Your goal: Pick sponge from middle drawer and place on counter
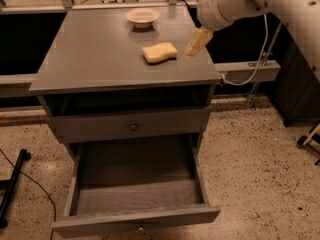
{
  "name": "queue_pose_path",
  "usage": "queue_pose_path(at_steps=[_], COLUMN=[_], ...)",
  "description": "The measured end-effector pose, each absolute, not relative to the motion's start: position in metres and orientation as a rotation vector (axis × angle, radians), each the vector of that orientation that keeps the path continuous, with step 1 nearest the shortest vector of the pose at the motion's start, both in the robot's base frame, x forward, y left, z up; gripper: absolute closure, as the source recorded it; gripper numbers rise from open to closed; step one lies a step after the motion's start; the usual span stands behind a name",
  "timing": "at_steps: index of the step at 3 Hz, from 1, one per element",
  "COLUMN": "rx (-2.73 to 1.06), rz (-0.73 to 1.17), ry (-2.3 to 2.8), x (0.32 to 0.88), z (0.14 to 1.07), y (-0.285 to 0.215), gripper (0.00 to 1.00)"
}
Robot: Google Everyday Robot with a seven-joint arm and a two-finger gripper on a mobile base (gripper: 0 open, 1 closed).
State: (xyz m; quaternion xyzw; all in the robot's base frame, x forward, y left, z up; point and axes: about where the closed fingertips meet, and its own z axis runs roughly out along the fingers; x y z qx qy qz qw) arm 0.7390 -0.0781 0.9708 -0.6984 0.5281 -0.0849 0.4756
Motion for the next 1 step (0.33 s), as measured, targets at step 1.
queue_pose_path(at_steps=[1], rx=[-1.713], rz=[-0.216], ry=[1.297], x=[0.7405], z=[0.9691], y=[-0.082], gripper=[0.0])
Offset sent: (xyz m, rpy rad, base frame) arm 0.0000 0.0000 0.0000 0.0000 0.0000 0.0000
